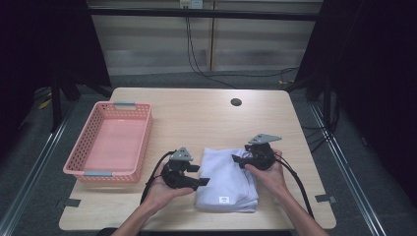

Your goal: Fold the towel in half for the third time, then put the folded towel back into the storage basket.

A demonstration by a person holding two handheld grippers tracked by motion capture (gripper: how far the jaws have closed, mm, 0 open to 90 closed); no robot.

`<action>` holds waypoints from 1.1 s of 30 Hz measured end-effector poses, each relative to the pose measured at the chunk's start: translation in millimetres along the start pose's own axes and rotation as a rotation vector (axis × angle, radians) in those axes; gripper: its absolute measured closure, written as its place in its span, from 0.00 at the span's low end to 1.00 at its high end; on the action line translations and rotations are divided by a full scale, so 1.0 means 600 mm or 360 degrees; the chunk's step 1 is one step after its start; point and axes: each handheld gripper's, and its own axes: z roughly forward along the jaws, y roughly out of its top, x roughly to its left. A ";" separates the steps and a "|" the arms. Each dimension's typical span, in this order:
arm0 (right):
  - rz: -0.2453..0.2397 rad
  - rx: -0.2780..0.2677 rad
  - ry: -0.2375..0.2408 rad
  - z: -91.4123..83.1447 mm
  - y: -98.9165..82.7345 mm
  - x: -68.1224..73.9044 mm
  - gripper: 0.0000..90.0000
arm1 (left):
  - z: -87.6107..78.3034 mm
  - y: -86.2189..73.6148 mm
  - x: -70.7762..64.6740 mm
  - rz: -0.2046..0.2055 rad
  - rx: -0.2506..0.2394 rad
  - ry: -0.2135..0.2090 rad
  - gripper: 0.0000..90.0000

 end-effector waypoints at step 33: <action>0.0015 0.0187 0.0217 0.000 -0.045 -0.038 0.22 | 0.040 -0.054 -0.052 0.0201 0.0296 -0.0044 0.34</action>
